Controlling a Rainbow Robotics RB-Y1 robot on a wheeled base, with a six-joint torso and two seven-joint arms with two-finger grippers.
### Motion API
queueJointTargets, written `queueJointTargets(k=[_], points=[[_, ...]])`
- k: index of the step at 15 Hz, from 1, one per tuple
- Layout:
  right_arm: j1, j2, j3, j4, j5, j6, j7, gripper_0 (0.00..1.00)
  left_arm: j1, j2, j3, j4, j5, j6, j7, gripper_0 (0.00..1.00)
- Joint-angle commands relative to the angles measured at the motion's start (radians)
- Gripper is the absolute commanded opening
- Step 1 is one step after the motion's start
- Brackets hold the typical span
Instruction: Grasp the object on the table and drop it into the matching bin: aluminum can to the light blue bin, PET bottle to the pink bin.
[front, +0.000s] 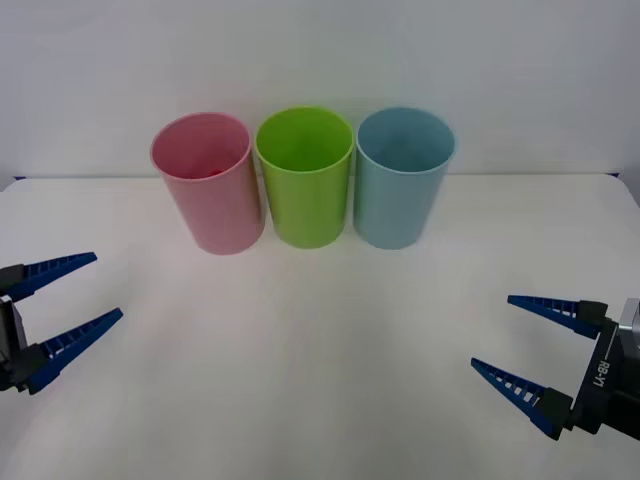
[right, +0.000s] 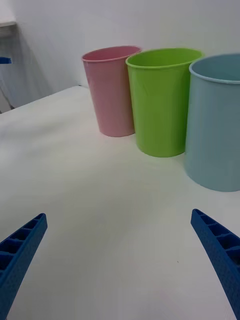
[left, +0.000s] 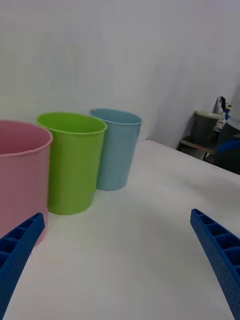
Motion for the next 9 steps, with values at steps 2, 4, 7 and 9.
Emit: queueJointTargets(k=[2,4,7,9], points=[[0.000,0.000,0.000,0.000,0.000,0.000,0.000,1.00,0.052,-0.004,0.008,-0.034,-0.004,-0.002,-0.022,1.00],[0.000,0.000,0.000,0.000,0.000,0.000,0.000,1.00,0.058,-0.004,0.008,-0.033,-0.018,-0.003,-0.033,1.00],[0.000,0.000,0.000,0.000,0.000,0.000,0.000,1.00,0.060,-0.007,0.006,-0.033,-0.016,-0.003,-0.039,1.00],[0.000,0.000,0.000,0.000,0.000,0.000,0.000,1.00,0.060,-0.010,0.008,-0.033,-0.016,-0.005,-0.040,1.00]])
